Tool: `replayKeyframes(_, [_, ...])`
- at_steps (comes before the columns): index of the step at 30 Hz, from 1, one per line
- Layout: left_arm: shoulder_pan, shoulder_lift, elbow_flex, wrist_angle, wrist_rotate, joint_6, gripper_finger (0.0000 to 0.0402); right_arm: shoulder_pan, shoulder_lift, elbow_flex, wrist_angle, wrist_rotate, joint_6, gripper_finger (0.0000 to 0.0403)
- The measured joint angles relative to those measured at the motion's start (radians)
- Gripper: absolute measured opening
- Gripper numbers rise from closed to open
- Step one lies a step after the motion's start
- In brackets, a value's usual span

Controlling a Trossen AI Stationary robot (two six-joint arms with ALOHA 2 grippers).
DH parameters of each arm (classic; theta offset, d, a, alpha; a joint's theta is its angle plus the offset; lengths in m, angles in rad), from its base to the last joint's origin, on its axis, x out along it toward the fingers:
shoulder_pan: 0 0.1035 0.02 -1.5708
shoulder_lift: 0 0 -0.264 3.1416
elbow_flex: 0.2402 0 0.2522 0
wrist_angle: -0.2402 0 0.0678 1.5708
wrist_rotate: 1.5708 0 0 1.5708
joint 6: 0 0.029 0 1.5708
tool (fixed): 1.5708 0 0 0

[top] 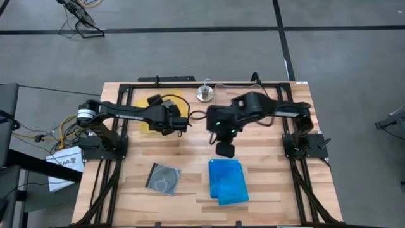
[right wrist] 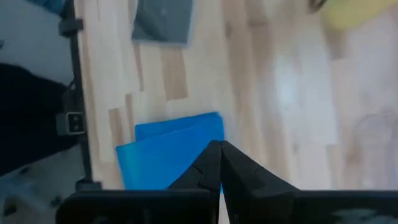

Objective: Pick & place jewel cases by type
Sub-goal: Put the top black CD case into the yellow bin

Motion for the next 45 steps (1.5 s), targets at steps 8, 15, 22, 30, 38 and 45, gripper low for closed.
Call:
replayKeyframes(8, [0.079,0.010,-0.106,0.075,-0.015,0.001,0.0013,-0.018,-0.111,-0.024,0.000,0.094,-0.070,0.0000])
replayKeyframes(15, [0.116,0.011,-0.190,0.222,-0.086,0.055,0.0014,-0.056,-0.137,-0.024,0.000,0.094,-0.091,0.0000])
replayKeyframes(22, [0.144,0.011,-0.212,0.371,-0.077,0.200,0.0014,-0.078,-0.137,-0.024,0.000,0.092,-0.111,0.0000])
replayKeyframes(30, [0.210,0.011,-0.212,0.375,0.019,0.253,0.0057,-0.093,-0.137,-0.024,0.000,0.088,-0.135,0.0000])
replayKeyframes(38, [0.250,0.011,-0.212,0.376,0.069,0.279,0.0140,-0.093,-0.137,-0.024,0.000,0.088,-0.137,0.0000])
replayKeyframes(45, [0.245,0.011,-0.212,0.375,0.074,0.281,0.0162,-0.094,-0.138,-0.024,0.000,0.088,-0.138,0.0000])
